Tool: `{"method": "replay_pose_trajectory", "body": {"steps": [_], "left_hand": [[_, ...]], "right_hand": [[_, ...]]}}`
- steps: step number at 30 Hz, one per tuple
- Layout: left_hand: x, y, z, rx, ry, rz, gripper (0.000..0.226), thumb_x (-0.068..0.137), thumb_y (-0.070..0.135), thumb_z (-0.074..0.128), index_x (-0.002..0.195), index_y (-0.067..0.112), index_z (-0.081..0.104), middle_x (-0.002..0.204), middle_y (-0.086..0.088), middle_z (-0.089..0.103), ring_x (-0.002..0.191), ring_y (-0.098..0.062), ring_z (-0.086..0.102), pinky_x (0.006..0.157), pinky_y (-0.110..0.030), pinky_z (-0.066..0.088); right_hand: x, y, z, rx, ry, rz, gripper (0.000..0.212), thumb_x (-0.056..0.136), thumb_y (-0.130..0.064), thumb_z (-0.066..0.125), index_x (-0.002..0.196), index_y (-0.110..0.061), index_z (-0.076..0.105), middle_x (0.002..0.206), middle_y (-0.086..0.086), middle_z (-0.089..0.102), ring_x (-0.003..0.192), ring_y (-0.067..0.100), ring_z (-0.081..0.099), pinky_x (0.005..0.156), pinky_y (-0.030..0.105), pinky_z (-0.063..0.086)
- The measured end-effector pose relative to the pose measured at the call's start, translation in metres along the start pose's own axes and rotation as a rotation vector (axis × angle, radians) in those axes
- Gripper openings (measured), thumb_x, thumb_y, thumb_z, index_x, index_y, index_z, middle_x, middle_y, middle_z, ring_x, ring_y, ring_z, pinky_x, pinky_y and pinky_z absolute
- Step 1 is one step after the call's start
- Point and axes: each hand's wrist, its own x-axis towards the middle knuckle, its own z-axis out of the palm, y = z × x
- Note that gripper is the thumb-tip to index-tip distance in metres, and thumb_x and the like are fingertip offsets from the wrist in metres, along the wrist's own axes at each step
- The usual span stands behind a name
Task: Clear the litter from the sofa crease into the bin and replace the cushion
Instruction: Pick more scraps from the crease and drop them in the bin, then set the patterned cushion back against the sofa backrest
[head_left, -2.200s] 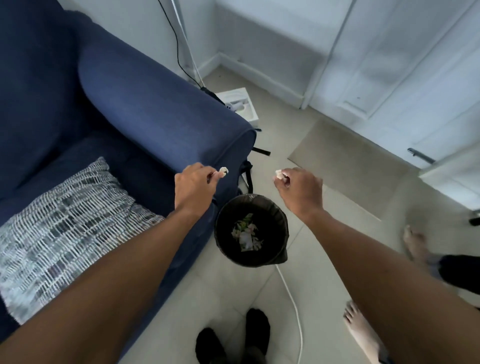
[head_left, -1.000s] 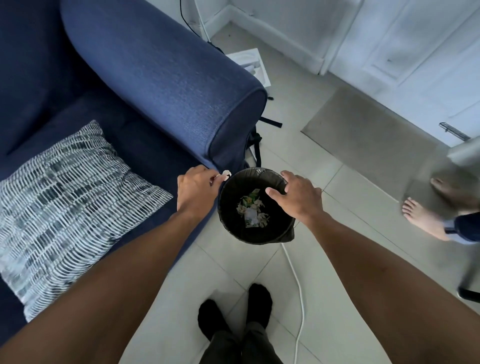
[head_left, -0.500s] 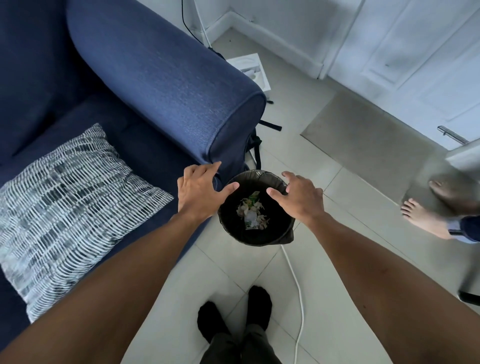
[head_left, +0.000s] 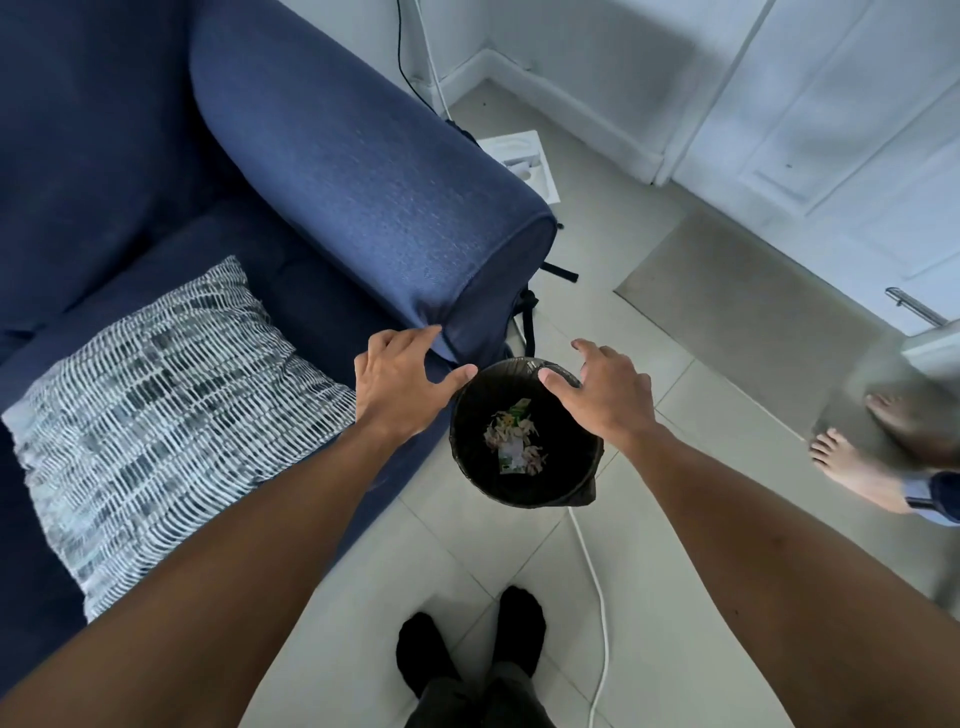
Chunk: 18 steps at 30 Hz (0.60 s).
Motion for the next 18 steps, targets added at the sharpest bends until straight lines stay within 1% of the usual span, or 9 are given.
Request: {"method": "replay_pose_trajectory", "body": {"steps": [4,8,11,13,16,18], "left_hand": [[0.004,-0.007,-0.026,0.008,0.011,-0.020,0.080,0.081,0.080,0.047,0.142,0.028,0.048,0.142,0.005,0.053,0.137,-0.022,0.034,0.110,-0.047,0.028],[0.009,-0.015,-0.058,0.013,0.031,-0.046,0.083,0.083,0.080,0.043,0.146,0.027,0.043,0.148,0.006,0.049,0.143,-0.022,0.028,0.113,-0.048,0.025],[0.013,-0.024,-0.090,0.016,0.079,-0.083,0.083,0.082,0.079,0.045,0.146,0.027,0.043,0.151,0.006,0.047,0.146,-0.023,0.025,0.115,-0.050,0.026],[0.015,-0.032,-0.111,0.016,0.101,-0.111,0.085,0.081,0.081,0.041,0.147,0.027,0.042,0.152,0.006,0.045,0.148,-0.022,0.023,0.116,-0.051,0.026],[0.010,-0.052,-0.145,0.021,0.139,-0.159,0.090,0.078,0.085,0.033,0.148,0.029,0.040,0.154,0.006,0.042,0.149,-0.021,0.020,0.117,-0.052,0.024],[0.006,-0.067,-0.166,0.032,0.169,-0.190,0.090,0.078,0.085,0.032,0.148,0.029,0.040,0.155,0.005,0.042,0.149,-0.022,0.021,0.118,-0.052,0.023]], "right_hand": [[0.008,-0.019,-0.021,-0.045,0.053,-0.029,0.083,0.083,-0.080,0.030,0.140,-0.022,0.043,0.128,0.010,0.057,0.115,0.031,0.052,0.091,0.049,0.043],[0.016,-0.044,-0.050,-0.061,0.069,-0.068,0.088,0.079,-0.084,0.025,0.140,-0.022,0.041,0.132,0.011,0.053,0.118,0.033,0.049,0.092,0.051,0.041],[0.025,-0.071,-0.074,-0.053,0.076,-0.116,0.089,0.077,-0.086,0.025,0.140,-0.024,0.041,0.136,0.010,0.050,0.122,0.034,0.046,0.097,0.050,0.039],[0.032,-0.092,-0.087,-0.066,0.083,-0.142,0.091,0.077,-0.088,0.024,0.142,-0.026,0.036,0.142,0.010,0.045,0.126,0.035,0.042,0.100,0.051,0.036],[0.041,-0.132,-0.104,-0.064,0.062,-0.174,0.099,0.072,-0.093,0.018,0.147,-0.029,0.028,0.150,0.008,0.036,0.132,0.035,0.036,0.105,0.053,0.031],[0.046,-0.161,-0.112,-0.064,0.066,-0.208,0.101,0.070,-0.094,0.017,0.148,-0.029,0.027,0.151,0.007,0.035,0.134,0.035,0.035,0.107,0.053,0.030]]}}
